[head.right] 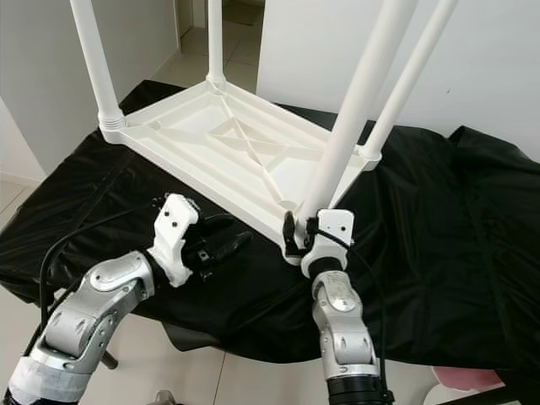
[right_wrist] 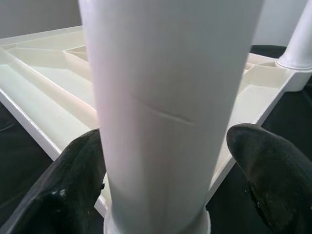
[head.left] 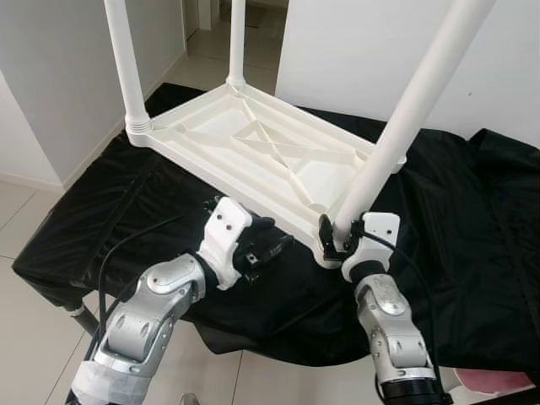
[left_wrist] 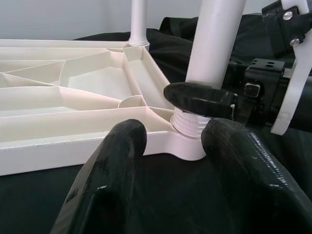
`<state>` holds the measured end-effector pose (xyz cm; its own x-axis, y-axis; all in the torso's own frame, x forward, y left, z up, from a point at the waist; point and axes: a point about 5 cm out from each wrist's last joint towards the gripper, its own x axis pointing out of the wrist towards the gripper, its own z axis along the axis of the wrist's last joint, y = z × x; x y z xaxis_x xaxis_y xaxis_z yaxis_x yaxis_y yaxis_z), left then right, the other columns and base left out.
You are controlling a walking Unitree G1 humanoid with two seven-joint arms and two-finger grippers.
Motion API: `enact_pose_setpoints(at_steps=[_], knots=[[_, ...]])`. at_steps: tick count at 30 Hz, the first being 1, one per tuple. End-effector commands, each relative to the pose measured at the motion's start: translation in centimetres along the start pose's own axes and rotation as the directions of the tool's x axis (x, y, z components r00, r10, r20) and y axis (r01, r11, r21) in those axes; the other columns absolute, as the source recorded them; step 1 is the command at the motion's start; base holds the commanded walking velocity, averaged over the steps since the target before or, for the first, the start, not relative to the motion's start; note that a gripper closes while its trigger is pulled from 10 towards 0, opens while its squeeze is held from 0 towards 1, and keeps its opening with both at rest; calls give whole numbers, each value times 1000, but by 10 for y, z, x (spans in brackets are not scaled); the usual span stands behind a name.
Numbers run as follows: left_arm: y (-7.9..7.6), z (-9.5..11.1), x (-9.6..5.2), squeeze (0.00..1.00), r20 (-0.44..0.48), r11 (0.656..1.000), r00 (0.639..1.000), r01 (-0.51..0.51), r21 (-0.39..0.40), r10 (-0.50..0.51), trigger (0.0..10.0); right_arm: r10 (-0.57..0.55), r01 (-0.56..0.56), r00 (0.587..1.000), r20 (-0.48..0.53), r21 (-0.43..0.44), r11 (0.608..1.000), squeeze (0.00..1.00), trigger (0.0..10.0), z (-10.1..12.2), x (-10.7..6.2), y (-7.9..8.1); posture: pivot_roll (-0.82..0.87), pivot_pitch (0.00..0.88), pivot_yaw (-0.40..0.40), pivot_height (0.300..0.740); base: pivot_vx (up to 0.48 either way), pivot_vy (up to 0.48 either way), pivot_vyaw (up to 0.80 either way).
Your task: Building children table
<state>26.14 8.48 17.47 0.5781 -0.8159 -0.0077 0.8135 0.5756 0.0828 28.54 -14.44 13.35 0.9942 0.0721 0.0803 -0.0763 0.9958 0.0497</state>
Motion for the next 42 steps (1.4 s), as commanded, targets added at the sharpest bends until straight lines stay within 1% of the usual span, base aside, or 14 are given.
enact_pose_setpoints(at_steps=[1, 3, 5, 6, 8, 12, 16, 24, 26, 34, 35, 37, 38, 42], knots=[[0, 0, -1, 0, -7, 1000, 1000, -22, 18, 22, 10000, 36, -36, 999, -23, 14, 999, 1000, 10000, -3, 0, -4, 37, 5, -100, 740, 0, 0, 0], [2, 1, -2, 0, -4, 999, 999, -39, 20, 39, 10000, 133, -133, 991, -21, 31, 991, 1000, 10000, -1, 3, -7, 44, 4, -101, 740, 0, 0, 0], [2, 1, -2, 0, -4, 999, 999, -39, 20, 39, 10000, 133, -133, 991, -21, 31, 991, 1000, 10000, -1, 3, -7, 44, 4, -101, 740, 0, 0, 0], [3, 1, -3, 0, -7, 999, 999, -47, 17, 47, 10000, 174, -174, 985, -12, 25, 984, 0, 10000, 1, 4, -8, 49, 3, -97, 740, 0, 0, 0], [4, 2, -3, 0, -4, 998, 998, -57, 12, 57, 10000, 222, -222, 975, 0, -2, 975, 0, 10000, 4, 4, -10, 52, 6, -95, 740, 0, 0, 0], [6, 2, -4, 0, -6, 998, 998, -65, 14, 65, 10000, 353, -352, 936, -4, -74, 933, 0, 10000, 8, 4, -20, 51, 15, -88, 740, 0, 0, 0], [7, 3, -3, 0, -10, 998, 998, -60, 25, 60, 10000, 420, -419, 907, -28, -147, 896, 0, 10000, 8, 8, -23, 51, 16, -83, 740, 0, 0, 0], [7, 4, -1, 0, -10, 998, 998, -55, 28, 55, 10000, 498, -497, 867, -30, -140, 857, 0, 10000, 5, 11, -22, 40, 23, -65, 740, 0, 0, 0], [5, 4, 1, 0, -5, 999, 999, -45, 20, 45, 10000, 542, -541, 840, -34, -135, 830, 0, 10000, 1, 14, -22, 35, 22, -62, 740, 0, 0, 0], [4, 4, 5, 0, -3, 999, 999, -34, 22, 34, 10000, 542, -541, 840, -33, -134, 830, 0, 10000, -4, 23, -21, 39, 14, -62, 740, 0, 0, 0], [5, 5, 6, 0, -1, 999, 999, -36, 24, 36, 10000, 541, -539, 841, -28, -128, 832, 0, 2627, -6, 25, -20, 43, 12, -64, 740, 0, 0, 0], [5, 6, 6, 0, 1, 999, 999, -37, 26, 37, 10000, 541, -539, 841, -22, -122, 833, 0, 2627, -6, 26, -19, 43, 12, -64, 740, 0, 0, 0], [5, 6, 6, 0, 3, 999, 999, -38, 29, 38, 10000, 542, -540, 840, -10, -110, 834, 0, 0, -7, 26, -18, 47, 11, -67, 740, 0, 0, 0], [6, 7, 6, 0, 6, 999, 999, -45, 30, 45, 10000, 546, -543, 838, 3, -99, 834, 0, 0, -7, 26, -19, 52, 14, -68, 740, 0, 0, 0]])
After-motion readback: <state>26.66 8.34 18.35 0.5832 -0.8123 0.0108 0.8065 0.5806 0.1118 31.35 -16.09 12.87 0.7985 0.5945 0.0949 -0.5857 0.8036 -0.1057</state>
